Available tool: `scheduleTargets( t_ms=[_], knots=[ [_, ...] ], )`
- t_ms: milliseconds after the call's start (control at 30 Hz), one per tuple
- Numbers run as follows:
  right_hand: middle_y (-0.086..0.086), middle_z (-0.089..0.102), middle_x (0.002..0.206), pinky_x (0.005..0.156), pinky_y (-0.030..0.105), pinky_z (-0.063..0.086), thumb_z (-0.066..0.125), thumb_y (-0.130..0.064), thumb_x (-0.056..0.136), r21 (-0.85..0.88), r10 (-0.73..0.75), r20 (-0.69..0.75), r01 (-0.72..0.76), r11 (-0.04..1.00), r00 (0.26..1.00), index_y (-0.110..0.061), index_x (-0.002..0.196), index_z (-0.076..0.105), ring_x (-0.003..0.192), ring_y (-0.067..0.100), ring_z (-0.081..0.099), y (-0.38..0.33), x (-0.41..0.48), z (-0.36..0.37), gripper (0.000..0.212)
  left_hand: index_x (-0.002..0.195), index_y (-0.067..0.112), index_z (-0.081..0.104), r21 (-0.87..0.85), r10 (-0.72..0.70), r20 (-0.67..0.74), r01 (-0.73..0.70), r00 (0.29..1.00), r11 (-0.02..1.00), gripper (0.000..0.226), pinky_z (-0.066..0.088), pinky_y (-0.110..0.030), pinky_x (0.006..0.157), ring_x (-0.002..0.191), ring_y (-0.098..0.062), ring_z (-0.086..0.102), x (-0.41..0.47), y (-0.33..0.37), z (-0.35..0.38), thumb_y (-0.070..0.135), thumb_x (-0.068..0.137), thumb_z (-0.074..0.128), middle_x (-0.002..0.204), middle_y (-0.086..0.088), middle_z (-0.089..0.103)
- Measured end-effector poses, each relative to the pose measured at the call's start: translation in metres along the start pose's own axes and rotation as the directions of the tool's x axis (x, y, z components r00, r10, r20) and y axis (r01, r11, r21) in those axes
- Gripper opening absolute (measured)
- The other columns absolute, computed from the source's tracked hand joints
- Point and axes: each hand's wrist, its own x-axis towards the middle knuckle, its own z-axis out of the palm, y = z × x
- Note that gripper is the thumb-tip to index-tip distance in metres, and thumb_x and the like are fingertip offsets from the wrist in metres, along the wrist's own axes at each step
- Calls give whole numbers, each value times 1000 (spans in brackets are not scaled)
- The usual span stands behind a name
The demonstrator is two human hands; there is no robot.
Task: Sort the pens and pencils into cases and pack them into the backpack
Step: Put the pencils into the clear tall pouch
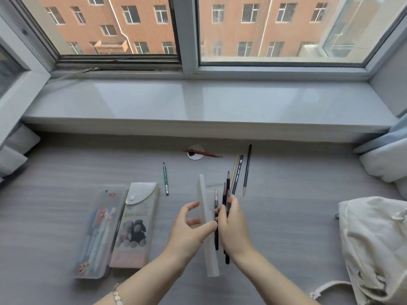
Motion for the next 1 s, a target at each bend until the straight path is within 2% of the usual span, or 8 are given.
scheduleTargets(
  t_ms=[67,133,233,333,533,667,867,1000],
  knots=[
    [8,50,119,94,19,37,35,-1,93,-209,-167,-85,147,967,982,-2,130,39,113,19,47,7,-10,8,38,116,36,49,-21,32,-2,-32,999,999,57,46,-22,66,92,-10,62,-2,1,-2,17,69,76,105,-6,62],
    [16,53,122,96,29,42,43,1,85,-448,-370,-142,273,851,918,6,128,43,114,19,39,13,-17,11,43,113,38,50,-30,57,-6,-57,998,998,58,46,-23,69,95,-14,62,-4,3,-3,20,66,78,107,-8,63],
    [23,56,117,95,47,45,71,2,68,-630,-446,-86,298,717,891,7,123,50,117,25,33,21,-19,9,59,110,40,50,-30,92,-9,-92,996,995,61,46,-22,69,92,-16,64,-7,4,-5,27,55,74,107,-8,63],
    [23,56,121,95,53,42,74,-11,71,-682,-447,-40,303,666,893,3,123,53,124,36,43,22,-17,0,58,109,39,50,-44,119,-6,-119,993,992,54,47,-21,68,92,-17,65,-7,3,-7,16,68,77,107,-9,64],
    [7,25,149,111,42,19,31,-45,87,-678,-411,119,376,631,904,-12,141,29,139,24,17,24,-17,-9,63,114,33,50,-66,134,20,-132,991,989,58,52,-18,68,90,-17,66,-8,4,-11,6,70,75,105,-11,64],
    [-11,-10,149,112,25,-2,29,-51,93,-636,-346,247,420,647,905,-24,145,9,141,8,-11,27,-12,-7,63,118,33,48,-38,99,-5,-99,995,994,50,46,-11,55,79,-5,60,-3,8,-17,6,79,64,98,-4,63],
    [4,41,135,99,6,14,42,-14,95,-387,-361,86,365,847,929,-11,128,46,129,16,35,-13,38,12,34,117,28,47,36,127,-165,-123,978,992,42,44,-27,69,75,-12,54,28,34,-48,7,81,50,82,2,58],
    [6,56,118,90,22,39,39,-7,92,-435,-164,101,192,880,981,-12,115,57,107,18,54,-38,90,37,29,117,25,44,7,137,-279,-141,950,990,37,34,-25,59,75,-6,49,45,51,-83,10,84,44,82,9,54]
  ],
)
